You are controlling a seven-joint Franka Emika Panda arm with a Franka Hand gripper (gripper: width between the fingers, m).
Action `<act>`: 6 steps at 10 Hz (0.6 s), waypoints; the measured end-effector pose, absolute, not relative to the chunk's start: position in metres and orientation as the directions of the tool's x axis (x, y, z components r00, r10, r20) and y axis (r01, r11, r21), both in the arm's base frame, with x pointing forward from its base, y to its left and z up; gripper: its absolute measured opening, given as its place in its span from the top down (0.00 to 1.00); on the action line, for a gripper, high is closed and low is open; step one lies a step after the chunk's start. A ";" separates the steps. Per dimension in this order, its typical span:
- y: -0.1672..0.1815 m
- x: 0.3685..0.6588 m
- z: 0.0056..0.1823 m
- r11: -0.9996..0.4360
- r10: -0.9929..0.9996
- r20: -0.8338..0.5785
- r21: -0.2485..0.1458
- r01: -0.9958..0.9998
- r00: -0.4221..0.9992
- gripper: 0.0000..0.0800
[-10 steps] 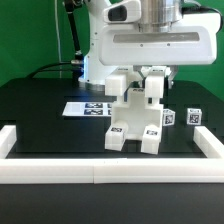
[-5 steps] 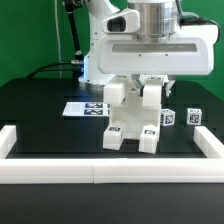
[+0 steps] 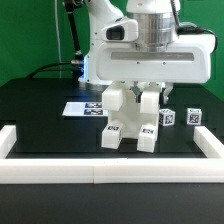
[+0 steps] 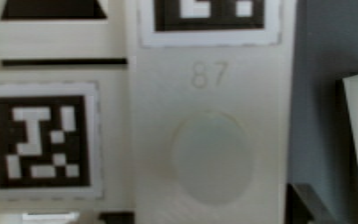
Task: Assemble chair
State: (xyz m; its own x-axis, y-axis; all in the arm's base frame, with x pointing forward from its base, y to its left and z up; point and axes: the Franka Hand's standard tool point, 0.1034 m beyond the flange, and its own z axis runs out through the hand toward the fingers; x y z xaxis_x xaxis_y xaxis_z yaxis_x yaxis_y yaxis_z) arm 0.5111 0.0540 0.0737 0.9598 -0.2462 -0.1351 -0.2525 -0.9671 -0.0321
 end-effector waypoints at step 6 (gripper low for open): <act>0.052 0.514 0.073 -0.969 -0.237 -0.130 -0.034 -0.243 0.963 0.64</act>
Offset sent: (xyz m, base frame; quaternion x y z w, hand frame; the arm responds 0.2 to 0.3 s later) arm 0.0049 -0.0011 -0.0075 0.0120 0.0011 -0.0113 0.9999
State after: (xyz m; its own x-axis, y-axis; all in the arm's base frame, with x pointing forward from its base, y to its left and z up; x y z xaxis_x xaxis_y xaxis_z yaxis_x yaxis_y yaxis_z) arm 0.5139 0.0524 0.0727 0.9627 -0.2372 -0.1302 -0.2434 -0.9694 -0.0336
